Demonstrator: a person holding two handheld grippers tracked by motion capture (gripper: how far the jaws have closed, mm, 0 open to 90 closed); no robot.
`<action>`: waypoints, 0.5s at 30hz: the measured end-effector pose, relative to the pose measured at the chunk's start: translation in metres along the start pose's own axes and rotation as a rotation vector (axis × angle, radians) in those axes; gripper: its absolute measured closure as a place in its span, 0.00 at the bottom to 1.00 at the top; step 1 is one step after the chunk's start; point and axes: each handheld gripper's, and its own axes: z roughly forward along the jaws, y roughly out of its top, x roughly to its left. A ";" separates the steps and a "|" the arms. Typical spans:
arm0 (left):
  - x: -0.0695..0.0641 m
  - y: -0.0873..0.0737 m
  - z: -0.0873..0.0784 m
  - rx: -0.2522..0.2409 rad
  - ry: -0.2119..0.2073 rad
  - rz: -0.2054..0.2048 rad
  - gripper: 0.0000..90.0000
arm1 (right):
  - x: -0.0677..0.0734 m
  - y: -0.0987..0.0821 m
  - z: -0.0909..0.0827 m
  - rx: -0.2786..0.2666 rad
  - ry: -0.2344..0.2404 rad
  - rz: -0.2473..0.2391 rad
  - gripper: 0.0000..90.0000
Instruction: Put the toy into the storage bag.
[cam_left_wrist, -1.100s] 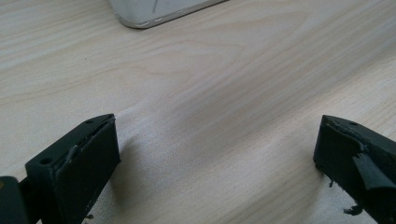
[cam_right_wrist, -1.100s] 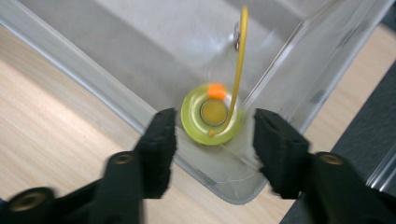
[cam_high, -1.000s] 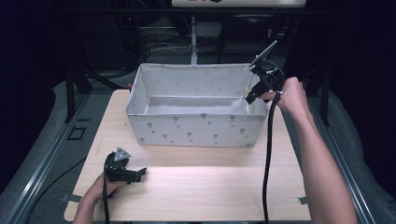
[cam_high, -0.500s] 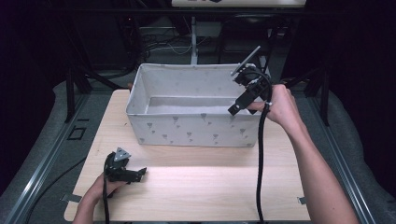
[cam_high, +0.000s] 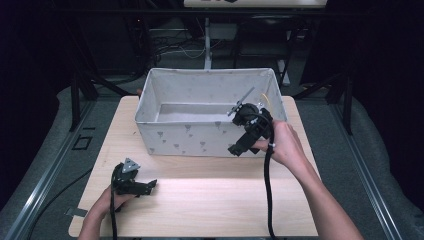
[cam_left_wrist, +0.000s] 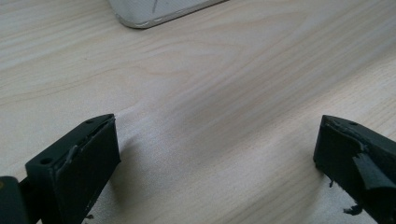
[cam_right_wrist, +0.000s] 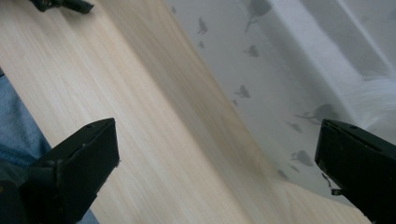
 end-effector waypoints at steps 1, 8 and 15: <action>0.000 0.000 0.000 -0.001 0.000 0.000 0.00 | 0.003 -0.002 0.004 -0.004 0.007 -0.001 0.00; 0.000 0.000 0.000 -0.001 0.000 0.000 0.00 | 0.022 -0.022 0.030 0.016 0.035 -0.017 0.00; 0.000 0.000 0.000 -0.001 0.000 -0.001 0.00 | 0.035 -0.042 0.064 0.056 0.068 -0.021 0.00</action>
